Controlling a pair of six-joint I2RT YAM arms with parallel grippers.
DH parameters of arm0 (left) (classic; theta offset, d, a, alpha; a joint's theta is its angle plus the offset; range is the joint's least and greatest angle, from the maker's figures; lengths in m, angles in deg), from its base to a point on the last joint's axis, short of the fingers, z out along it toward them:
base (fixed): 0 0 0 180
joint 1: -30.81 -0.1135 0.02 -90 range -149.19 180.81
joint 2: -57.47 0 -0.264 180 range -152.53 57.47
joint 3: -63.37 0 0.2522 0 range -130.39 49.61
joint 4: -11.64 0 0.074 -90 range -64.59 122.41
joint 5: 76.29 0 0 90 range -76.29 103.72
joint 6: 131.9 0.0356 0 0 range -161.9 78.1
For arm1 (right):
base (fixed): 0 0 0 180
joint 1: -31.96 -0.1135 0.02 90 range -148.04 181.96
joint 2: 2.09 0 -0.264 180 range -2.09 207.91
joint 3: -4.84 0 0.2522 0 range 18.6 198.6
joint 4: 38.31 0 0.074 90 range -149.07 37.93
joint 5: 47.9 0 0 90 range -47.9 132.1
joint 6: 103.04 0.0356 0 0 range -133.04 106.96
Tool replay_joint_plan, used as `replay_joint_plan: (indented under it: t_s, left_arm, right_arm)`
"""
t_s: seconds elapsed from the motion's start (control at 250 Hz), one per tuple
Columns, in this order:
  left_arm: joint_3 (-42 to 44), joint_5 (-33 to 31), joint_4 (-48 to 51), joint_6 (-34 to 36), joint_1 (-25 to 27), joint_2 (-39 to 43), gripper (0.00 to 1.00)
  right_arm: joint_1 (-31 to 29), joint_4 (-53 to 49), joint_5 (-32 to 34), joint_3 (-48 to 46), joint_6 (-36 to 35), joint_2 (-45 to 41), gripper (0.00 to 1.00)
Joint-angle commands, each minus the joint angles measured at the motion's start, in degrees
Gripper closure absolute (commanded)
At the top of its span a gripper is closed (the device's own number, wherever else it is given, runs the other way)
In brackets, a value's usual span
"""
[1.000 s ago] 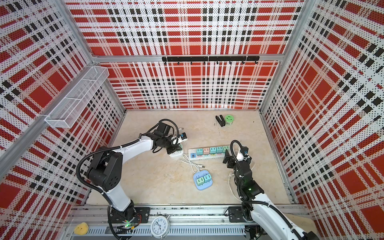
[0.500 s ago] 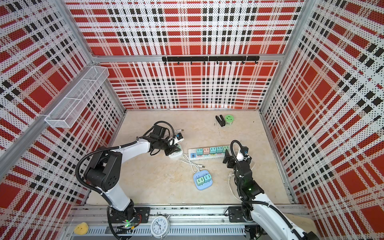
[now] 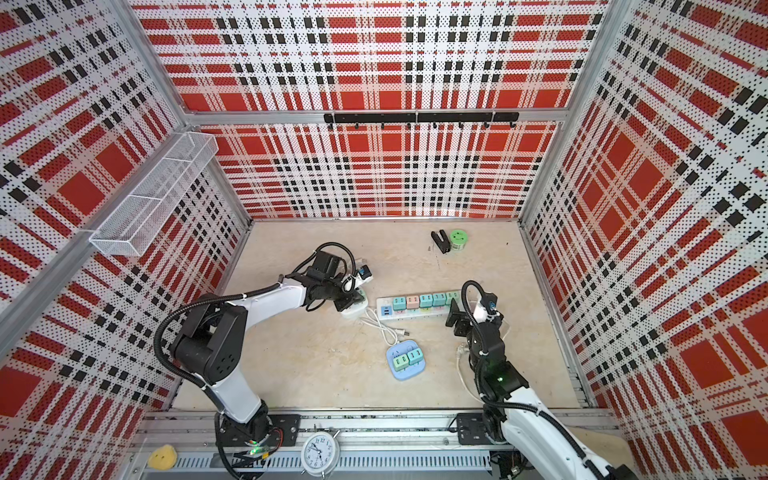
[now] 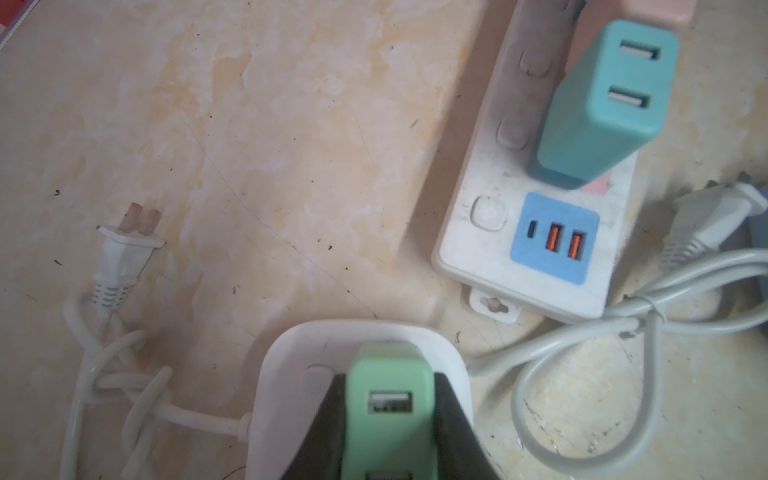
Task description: Insert the plug
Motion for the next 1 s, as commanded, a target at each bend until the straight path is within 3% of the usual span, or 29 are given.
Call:
replay_joint_plan:
  t_s: [0.0,0.332,0.52,0.996]
  left_arm:
    - [2.61,-2.68,7.67,-0.31,0.89,-2.63,1.0]
    - [4.78,-1.45,5.06,-1.49,-0.75,-0.04,1.0]
    - [-0.18,2.53,9.59,-3.69,-4.82,-3.99,1.0]
    - [0.57,-0.02,8.58,-4.19,-3.43,-3.66,1.0]
  right_arm:
    - [0.28,1.78,-0.12,-0.12,0.31,-0.5,0.0]
    - [0.28,1.61,-0.06,-0.12,0.34,-0.65,0.0]
    - [0.28,1.34,-0.07,-0.36,0.36,-1.28,0.0]
    - [0.28,1.2,0.36,-0.21,0.46,-1.2,0.0]
